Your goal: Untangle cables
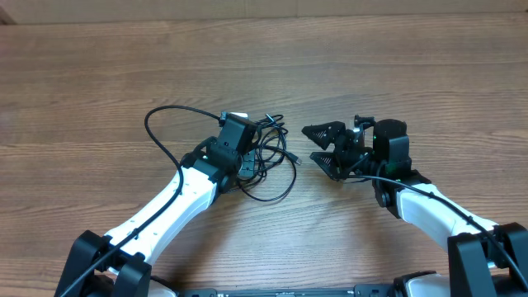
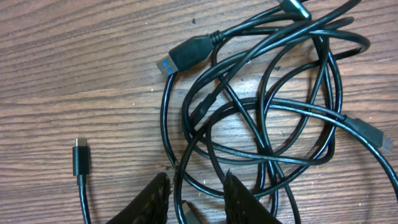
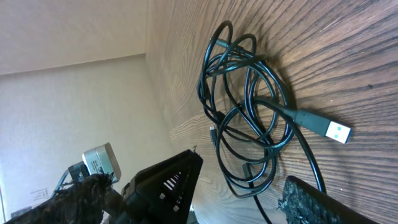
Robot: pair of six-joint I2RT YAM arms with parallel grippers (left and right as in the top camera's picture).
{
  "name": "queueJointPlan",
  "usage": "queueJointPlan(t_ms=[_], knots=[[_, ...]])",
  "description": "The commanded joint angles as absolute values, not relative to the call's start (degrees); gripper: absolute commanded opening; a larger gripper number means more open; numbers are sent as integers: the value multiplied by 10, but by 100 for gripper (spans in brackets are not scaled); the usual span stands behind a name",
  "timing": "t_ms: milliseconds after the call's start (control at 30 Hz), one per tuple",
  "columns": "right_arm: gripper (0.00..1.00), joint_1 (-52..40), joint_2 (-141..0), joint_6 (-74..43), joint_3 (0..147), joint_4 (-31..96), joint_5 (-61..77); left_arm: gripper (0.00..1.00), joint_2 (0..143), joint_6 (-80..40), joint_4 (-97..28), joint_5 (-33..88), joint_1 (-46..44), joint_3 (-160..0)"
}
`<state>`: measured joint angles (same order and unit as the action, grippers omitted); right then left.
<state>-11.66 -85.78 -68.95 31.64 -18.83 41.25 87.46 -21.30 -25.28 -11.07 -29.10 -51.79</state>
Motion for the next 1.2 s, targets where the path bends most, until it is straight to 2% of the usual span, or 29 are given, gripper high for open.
queueJointPlan(t_ms=[0, 67, 333, 700, 933, 1167], knots=[[90, -116, -855, -675, 322, -191, 405, 40, 877, -219, -255, -104, -289, -519], [90, -116, -855, -669, 322, -191, 405, 50, 877, -219, -255, -104, -289, -519], [94, -115, -855, -655, 322, -191, 399, 77, 877, -219, -253, -104, -289, -519], [96, -116, -855, -643, 322, -191, 399, 87, 877, -219, -253, -104, -289, -519], [100, -116, -855, -623, 322, -188, 396, 100, 877, -218, -253, -129, -288, -519], [100, -141, -855, -608, 322, -182, 359, 99, 879, -219, -252, -152, -281, -519]])
